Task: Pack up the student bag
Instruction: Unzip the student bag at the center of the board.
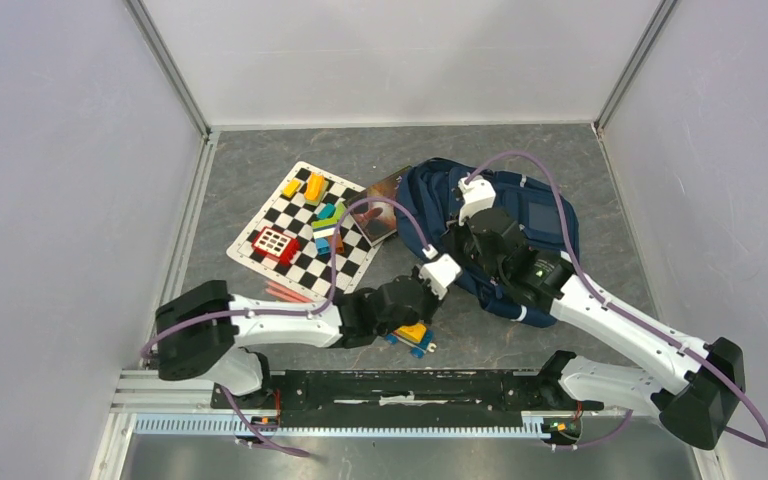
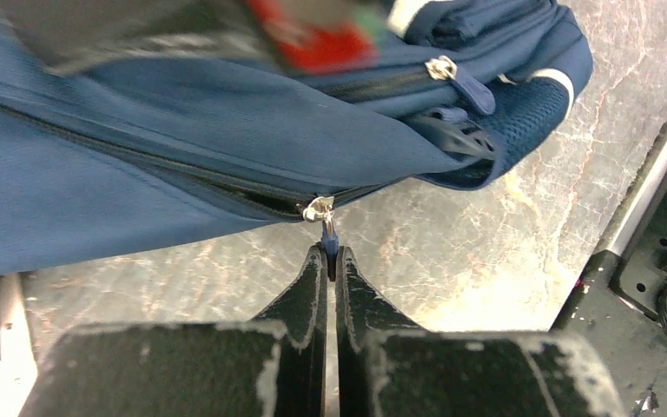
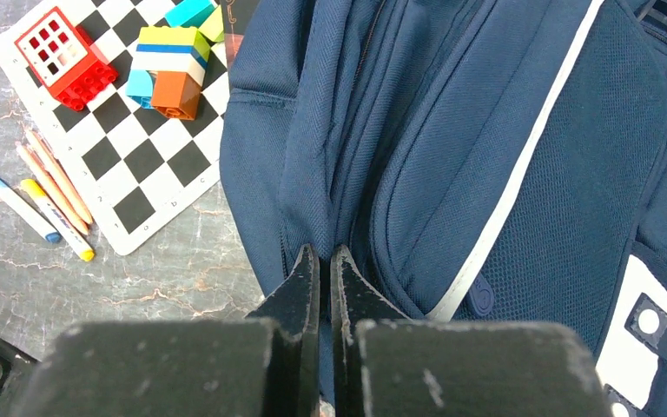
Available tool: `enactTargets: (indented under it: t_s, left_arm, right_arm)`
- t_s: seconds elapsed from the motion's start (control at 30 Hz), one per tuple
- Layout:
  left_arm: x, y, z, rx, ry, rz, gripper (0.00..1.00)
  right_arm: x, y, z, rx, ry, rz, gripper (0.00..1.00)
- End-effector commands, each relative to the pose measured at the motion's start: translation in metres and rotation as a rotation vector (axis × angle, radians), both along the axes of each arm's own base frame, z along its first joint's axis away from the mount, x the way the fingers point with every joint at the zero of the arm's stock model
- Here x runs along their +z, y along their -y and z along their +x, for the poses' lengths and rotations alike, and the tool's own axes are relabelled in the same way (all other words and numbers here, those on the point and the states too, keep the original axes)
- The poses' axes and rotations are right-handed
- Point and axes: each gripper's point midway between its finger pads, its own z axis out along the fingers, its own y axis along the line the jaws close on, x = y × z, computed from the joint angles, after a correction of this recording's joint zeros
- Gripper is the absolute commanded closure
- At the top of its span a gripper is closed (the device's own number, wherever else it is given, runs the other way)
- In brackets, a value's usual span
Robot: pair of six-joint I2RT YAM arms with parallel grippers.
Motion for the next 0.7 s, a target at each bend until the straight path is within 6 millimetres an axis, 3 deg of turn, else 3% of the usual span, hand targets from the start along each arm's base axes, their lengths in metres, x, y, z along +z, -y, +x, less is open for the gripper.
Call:
enactTargets:
  t_s: [0.0,0.23,0.47,0.67]
  left_arm:
    - [0.004,0.04,-0.038,-0.063,-0.044,-0.138,0.98]
    - [0.005,0.083,-0.071,-0.102,-0.039,-0.204,0.98]
    - [-0.011,0.125,-0.102,-0.164,-0.037,-0.205,0.98]
    - [-0.017,0.131,-0.111,-0.169,-0.038,-0.2,0.98]
  right_arm:
    - [0.052,-0.014,0.02,-0.028,0.151,0.165,1.0]
    - [0.055,-0.01,0.016,-0.007,0.176,0.135,1.0]
    - [0.051,0.001,0.019,-0.028,0.19,0.059,1.0]
    - [0.053,0.008,0.019,-0.04,0.207,0.032,1.0]
